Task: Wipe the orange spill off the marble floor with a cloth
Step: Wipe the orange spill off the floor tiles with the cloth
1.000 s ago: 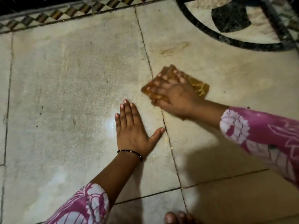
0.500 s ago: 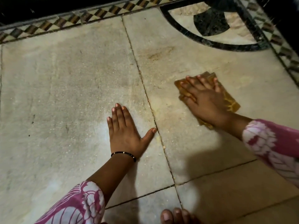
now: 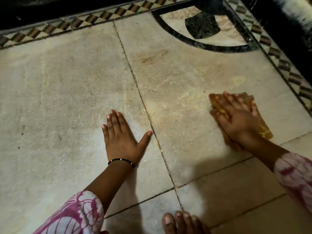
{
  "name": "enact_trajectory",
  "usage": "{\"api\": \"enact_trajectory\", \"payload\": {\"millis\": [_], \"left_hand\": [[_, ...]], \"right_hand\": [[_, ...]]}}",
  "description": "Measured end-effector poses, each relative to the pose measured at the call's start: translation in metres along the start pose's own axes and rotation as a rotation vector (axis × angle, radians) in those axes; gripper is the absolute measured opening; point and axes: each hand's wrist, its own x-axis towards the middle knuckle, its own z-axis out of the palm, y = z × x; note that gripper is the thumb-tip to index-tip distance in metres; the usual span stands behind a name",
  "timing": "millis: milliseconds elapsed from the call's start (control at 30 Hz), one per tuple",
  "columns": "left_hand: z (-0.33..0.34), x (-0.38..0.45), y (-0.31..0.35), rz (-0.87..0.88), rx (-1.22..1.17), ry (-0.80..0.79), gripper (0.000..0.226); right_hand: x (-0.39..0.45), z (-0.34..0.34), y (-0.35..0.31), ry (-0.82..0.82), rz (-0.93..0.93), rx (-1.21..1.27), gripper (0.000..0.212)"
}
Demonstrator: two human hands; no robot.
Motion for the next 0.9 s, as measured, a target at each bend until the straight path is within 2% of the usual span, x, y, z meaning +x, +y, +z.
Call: {"api": "enact_trajectory", "payload": {"millis": [33, 100, 200, 267, 333, 400, 500, 600, 667, 733, 800, 867, 900], "left_hand": [[0.0, -0.001, 0.0, -0.002, -0.002, 0.003, 0.109], [0.001, -0.003, 0.001, 0.0, 0.0, 0.0, 0.108], [0.002, -0.002, 0.001, 0.005, -0.005, 0.004, 0.108], [0.001, -0.002, 0.001, 0.004, -0.008, 0.009, 0.108], [0.001, -0.001, 0.0, 0.003, -0.01, 0.01, 0.108], [0.002, -0.001, 0.0, 0.001, -0.013, 0.011, 0.108], [0.001, -0.001, 0.001, 0.003, -0.008, 0.002, 0.108], [0.0, -0.001, 0.002, -0.001, 0.0, 0.001, 0.108], [0.0, -0.001, 0.003, -0.002, 0.01, -0.011, 0.108], [-0.001, -0.001, 0.003, 0.001, 0.014, -0.017, 0.108], [-0.001, -0.001, 0.002, 0.002, 0.004, -0.016, 0.108], [0.0, 0.002, 0.0, -0.005, -0.005, -0.015, 0.108], [0.0, 0.002, 0.0, 0.0, -0.011, -0.015, 0.108]], "right_hand": [[0.01, 0.0, -0.009, 0.012, 0.07, 0.024, 0.064], [0.014, 0.005, -0.032, 0.012, 0.034, -0.005, 0.064], [-0.017, 0.018, -0.058, -0.039, -0.287, -0.084, 0.061], [-0.048, 0.024, -0.053, -0.076, -0.49, -0.127, 0.056], [-0.066, 0.021, -0.03, -0.116, -0.586, -0.129, 0.056], [-0.062, 0.011, 0.0, -0.11, -0.531, -0.118, 0.058], [-0.022, -0.005, 0.028, -0.096, -0.259, -0.063, 0.062], [0.037, -0.009, 0.013, -0.004, -0.005, -0.043, 0.066], [0.065, -0.007, -0.016, 0.014, 0.051, -0.022, 0.063], [0.069, 0.0, -0.049, -0.003, -0.062, -0.029, 0.059], [0.049, 0.009, -0.071, -0.023, -0.288, -0.069, 0.058], [0.022, 0.016, -0.07, -0.046, -0.489, -0.135, 0.058], [0.01, 0.016, -0.061, -0.056, -0.532, -0.148, 0.058]]}}
